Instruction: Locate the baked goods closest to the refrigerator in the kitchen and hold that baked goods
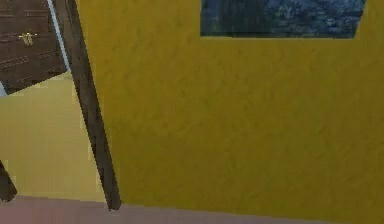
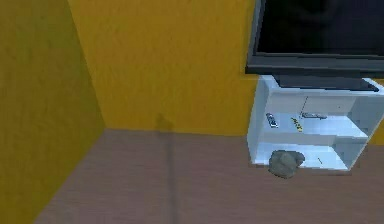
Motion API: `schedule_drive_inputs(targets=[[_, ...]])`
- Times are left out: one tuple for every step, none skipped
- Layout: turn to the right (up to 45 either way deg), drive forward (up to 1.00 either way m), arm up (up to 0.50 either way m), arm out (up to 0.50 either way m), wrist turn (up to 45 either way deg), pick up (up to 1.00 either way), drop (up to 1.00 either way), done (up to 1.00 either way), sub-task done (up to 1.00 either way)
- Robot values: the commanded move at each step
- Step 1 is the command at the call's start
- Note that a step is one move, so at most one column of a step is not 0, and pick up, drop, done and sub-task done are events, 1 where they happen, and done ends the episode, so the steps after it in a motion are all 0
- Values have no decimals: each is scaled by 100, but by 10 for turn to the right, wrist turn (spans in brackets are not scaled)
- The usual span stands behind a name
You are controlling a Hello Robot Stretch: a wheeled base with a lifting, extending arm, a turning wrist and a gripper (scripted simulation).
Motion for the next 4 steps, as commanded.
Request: schedule_drive_inputs(targets=[[0, 35, 0, 0, 0, 0, 0, 0, 0], [-450, 0, 0, 0, 0, 0, 0, 0, 0], [-120, 0, 0, 0, 0, 0, 0, 0, 0], [0, 65, 0, 0, 0, 0, 0, 0, 0]])
